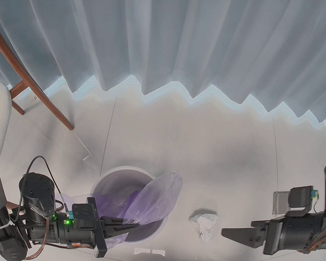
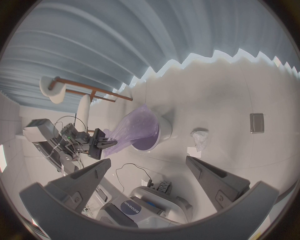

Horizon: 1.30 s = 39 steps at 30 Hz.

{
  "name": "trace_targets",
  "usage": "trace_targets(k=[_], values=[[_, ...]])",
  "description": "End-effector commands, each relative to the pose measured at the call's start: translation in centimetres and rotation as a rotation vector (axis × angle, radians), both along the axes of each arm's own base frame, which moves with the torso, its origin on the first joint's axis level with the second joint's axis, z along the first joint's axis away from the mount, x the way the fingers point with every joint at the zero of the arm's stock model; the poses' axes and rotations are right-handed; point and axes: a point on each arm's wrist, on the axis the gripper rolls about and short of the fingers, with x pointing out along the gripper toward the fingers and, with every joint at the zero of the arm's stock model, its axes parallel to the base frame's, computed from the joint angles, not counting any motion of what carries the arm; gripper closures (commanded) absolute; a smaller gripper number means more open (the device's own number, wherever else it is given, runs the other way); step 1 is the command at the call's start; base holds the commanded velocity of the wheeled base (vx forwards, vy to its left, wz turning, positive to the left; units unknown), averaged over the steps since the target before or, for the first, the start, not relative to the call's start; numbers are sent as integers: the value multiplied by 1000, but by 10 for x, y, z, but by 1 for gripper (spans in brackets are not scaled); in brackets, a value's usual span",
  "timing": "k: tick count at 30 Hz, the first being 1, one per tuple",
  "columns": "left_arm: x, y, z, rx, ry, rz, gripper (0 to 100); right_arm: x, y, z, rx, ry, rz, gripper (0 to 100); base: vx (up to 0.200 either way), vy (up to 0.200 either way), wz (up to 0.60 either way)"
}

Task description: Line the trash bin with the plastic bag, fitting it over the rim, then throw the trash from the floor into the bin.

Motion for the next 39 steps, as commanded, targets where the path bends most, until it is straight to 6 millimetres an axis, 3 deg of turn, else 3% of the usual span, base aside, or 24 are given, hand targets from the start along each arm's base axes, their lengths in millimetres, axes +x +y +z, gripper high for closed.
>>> trace_targets(k=[1,7,12,17,27,32,39], values=[[2,2,-6,33,-1,46,100,23,41,-23,-106,26,41,0,0,0,0],[4,2,-8,42,4,62,100,31,73,-40,-167,52,80,0,0,0,0],[3,2,-8,44,3,62,100,43,98,-38,-157,37,95,0,0,0,0],[2,1,-9,45,4,54,100,61,120,-33,-156,-9,58,0,0,0,0],[0,1,-7,45,-3,48,100,96,155,-52,-206,-47,-61,0,0,0,0],[-2,0,-8,49,2,38,100,110,162,-47,-186,-75,-121,0,0,0,0],[-2,0,-10,53,8,39,100,104,149,-48,-258,-5,-133,0,0,0,0]])
